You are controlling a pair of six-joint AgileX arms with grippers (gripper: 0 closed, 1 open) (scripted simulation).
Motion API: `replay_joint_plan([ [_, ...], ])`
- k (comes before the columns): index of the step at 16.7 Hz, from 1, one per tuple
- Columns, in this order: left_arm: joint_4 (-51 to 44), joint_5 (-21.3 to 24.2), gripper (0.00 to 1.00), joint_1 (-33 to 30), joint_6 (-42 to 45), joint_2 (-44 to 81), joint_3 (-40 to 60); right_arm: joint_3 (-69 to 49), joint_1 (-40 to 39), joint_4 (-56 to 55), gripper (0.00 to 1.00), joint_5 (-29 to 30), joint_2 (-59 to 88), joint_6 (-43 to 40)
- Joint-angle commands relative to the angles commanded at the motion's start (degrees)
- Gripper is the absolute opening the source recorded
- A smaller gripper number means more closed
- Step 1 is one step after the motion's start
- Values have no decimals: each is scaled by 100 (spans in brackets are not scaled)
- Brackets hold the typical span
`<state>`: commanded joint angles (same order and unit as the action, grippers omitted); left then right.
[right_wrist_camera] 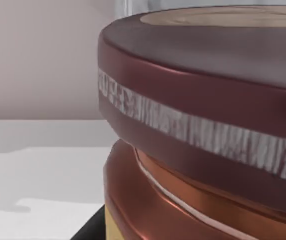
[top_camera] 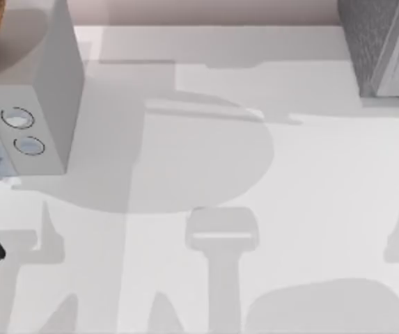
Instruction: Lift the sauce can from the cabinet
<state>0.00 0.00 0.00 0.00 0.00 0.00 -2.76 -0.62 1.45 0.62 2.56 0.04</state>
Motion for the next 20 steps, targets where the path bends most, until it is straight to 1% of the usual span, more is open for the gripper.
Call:
replay_joint_plan([
  [2, 0, 0, 100, 0, 0, 0, 0, 244, 55, -127, 0, -55, -227, -4],
  [6, 0, 0, 100, 0, 0, 0, 0, 276, 62, -144, 0, -62, -257, -4],
  [9, 0, 0, 100, 0, 0, 0, 0, 238, 39, -188, 0, -82, -170, 6],
  [11, 0, 0, 100, 0, 0, 0, 0, 57, 12, -481, 0, -204, 127, 1],
  [15, 0, 0, 100, 0, 0, 0, 0, -525, -98, -1645, 0, -691, 1454, -6],
  [20, 0, 0, 100, 0, 0, 0, 0, -1333, -270, -3598, 0, -1561, 4223, 26],
])
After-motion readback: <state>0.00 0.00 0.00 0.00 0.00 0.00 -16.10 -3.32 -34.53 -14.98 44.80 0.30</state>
